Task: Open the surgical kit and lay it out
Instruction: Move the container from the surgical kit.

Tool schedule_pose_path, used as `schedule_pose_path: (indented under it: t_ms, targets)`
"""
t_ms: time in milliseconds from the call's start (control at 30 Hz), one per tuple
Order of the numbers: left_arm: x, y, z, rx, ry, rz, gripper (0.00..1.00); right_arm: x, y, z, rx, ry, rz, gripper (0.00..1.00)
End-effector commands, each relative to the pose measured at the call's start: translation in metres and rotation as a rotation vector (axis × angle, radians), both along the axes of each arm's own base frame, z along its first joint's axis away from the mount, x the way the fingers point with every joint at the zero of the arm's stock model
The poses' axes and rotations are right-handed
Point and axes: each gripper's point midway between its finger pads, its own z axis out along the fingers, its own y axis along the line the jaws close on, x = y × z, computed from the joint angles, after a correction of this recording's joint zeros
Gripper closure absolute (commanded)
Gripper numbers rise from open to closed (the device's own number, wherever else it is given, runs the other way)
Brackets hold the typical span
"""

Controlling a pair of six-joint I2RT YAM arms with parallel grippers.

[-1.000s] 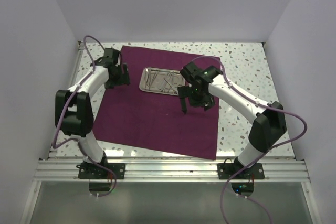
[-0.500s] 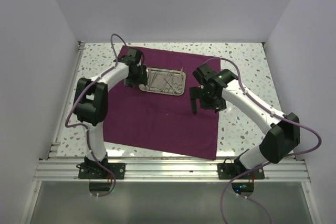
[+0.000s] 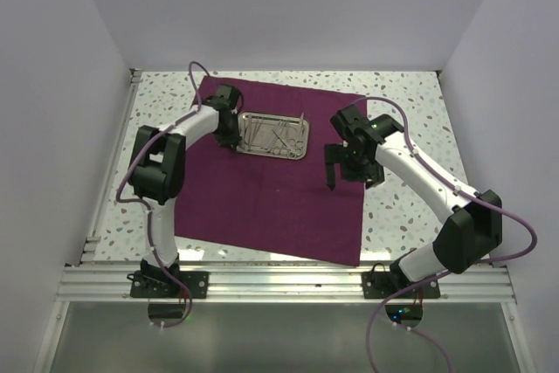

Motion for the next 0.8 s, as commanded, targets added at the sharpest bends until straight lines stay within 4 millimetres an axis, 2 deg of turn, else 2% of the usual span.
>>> schedule_pose_path:
  t_ms: [0,33,100,233,267,333,367,433,467,500,533,567,600,667,700,767]
  targets:
    - [0.007,-0.001,0.004,-0.004,-0.019,0.003,0.83,-0.002,-0.004,0.004,-0.004,-0.01,0.012,0.01]
    - [0.008,-0.001,0.006,-0.008,-0.022,0.0,0.91,-0.002,-0.004,0.005,-0.002,-0.011,0.012,0.02]
    - [0.009,-0.002,0.009,-0.015,-0.026,-0.004,1.0,0.0,-0.004,0.004,-0.004,-0.012,0.012,0.02]
    - [0.007,-0.006,0.017,-0.031,-0.026,-0.029,1.0,0.002,-0.006,0.003,-0.009,-0.009,0.008,0.02]
    - [0.006,-0.006,0.026,-0.035,-0.042,-0.042,1.0,0.002,-0.006,0.004,-0.01,-0.013,0.009,0.02]
    - [-0.002,-0.003,0.029,-0.029,-0.041,-0.056,1.0,0.003,-0.008,0.003,-0.018,-0.013,0.008,0.02]
    - [-0.003,-0.001,0.043,-0.026,-0.069,-0.067,1.0,0.004,-0.009,0.003,-0.02,-0.016,0.004,0.02]
    - [-0.017,0.004,0.044,-0.016,-0.058,-0.082,1.0,0.005,-0.011,0.002,-0.023,-0.015,0.002,0.02]
    - [-0.021,0.005,0.056,-0.021,-0.082,-0.088,1.0,0.006,-0.011,0.001,-0.022,-0.016,0.002,0.02]
    - [-0.033,0.008,0.052,-0.015,-0.059,-0.098,1.0,0.006,-0.01,0.0,-0.022,-0.013,0.002,0.02]
    - [-0.039,0.009,0.055,-0.019,-0.061,-0.105,1.0,0.007,-0.01,-0.001,-0.022,-0.011,0.003,0.01]
    - [-0.044,0.008,0.066,-0.035,-0.082,-0.112,1.0,0.009,-0.009,-0.003,-0.025,-0.008,0.006,0.01]
    - [-0.055,0.01,0.062,-0.037,-0.063,-0.115,1.0,0.01,-0.009,-0.004,-0.026,-0.007,0.006,0.02]
    - [-0.065,0.008,0.076,-0.067,-0.085,-0.128,1.0,0.013,-0.008,-0.009,-0.035,0.0,0.013,0.02]
    - [-0.074,0.01,0.073,-0.067,-0.07,-0.125,1.0,0.014,-0.009,-0.011,-0.037,0.004,0.011,0.02]
    - [-0.084,0.008,0.083,-0.101,-0.083,-0.133,1.0,0.019,-0.008,-0.016,-0.048,0.01,0.013,0.02]
